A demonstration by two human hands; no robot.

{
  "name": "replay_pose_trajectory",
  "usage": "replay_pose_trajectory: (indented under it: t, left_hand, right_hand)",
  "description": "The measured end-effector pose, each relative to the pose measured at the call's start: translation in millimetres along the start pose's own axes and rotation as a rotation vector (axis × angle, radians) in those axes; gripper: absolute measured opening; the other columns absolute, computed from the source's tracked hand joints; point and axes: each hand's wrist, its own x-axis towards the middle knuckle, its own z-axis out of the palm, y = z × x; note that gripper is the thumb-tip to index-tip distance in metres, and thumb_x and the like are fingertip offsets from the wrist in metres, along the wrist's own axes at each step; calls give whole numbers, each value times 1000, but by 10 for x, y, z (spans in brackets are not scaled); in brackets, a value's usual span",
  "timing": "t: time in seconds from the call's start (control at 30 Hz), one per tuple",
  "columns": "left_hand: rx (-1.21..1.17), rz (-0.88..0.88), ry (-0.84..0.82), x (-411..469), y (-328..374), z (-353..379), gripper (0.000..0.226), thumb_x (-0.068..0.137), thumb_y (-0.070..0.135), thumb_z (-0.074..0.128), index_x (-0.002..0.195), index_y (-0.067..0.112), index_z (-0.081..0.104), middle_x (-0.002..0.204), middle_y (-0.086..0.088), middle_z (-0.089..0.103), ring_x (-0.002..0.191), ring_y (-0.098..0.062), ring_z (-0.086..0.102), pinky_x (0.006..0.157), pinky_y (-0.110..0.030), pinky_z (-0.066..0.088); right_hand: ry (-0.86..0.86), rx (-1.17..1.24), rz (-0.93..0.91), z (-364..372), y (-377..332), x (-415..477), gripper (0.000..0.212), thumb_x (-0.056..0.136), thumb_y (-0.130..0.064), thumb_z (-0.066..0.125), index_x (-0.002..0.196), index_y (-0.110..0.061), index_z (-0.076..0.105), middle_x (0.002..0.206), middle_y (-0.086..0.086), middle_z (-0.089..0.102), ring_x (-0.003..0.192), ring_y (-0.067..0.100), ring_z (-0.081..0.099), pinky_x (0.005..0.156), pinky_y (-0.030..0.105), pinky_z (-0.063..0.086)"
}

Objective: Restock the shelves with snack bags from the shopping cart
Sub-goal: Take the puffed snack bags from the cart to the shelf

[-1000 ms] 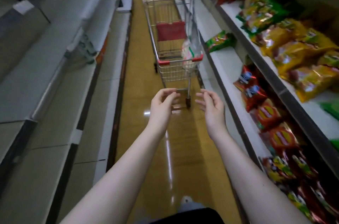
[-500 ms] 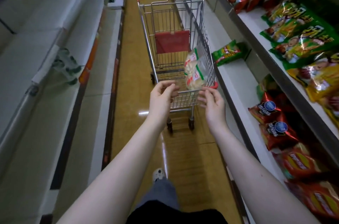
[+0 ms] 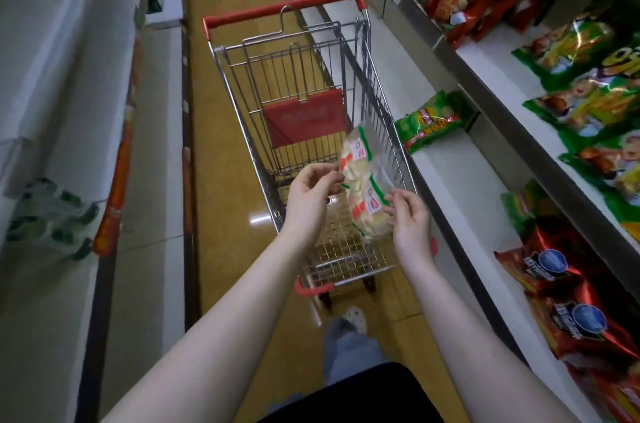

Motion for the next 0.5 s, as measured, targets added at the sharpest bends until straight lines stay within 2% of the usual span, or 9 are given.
replay_pose_trajectory:
  t: [0.07,0.13,0.3,0.37,0.5]
  left_hand:
    - [58,-19,-16,380,18,88,9,93,10,55,90,17,60,96,-6,65,83,-16,60,76,-27,49]
    - [77,-41,-22,568,0,119,9,92,11,56,90,18,60,97,-6,65,85,-17,61,76,-26,48]
    - [114,-108,-97,1300,-50,379,7,93,7,54,90,12,58,96,-9,64,81,-13,61,63,-12,48]
    - [156,-128,-151,1608,-133,498,5,93,8,54,92,10,59,99,-11,64,82,-14,61,61,-11,48]
    - [231,-165,-269,2118,-346,620,6,95,9,53,95,10,59,96,-4,64,75,-3,61,57,-8,45]
  right_hand:
    - [24,-3,50,99,49,373,20,101,-18,40,111,-9,54,119,11,56,99,20,58,55,7,48]
    - [35,-13,82,157,64,514,24,101,-18,39,115,-4,52,122,13,55,96,18,56,54,7,49]
    - [110,-13,202,238,135,1046,30,101,-22,39,121,-4,52,124,12,55,90,16,56,48,9,48]
    - [168,-18,240,247,227,1219,31,101,-25,39,122,-6,51,125,11,55,90,14,56,47,11,48]
    - [272,-12,302,305,404,1370,32,101,-27,38,123,-10,52,123,6,54,84,9,56,47,10,48]
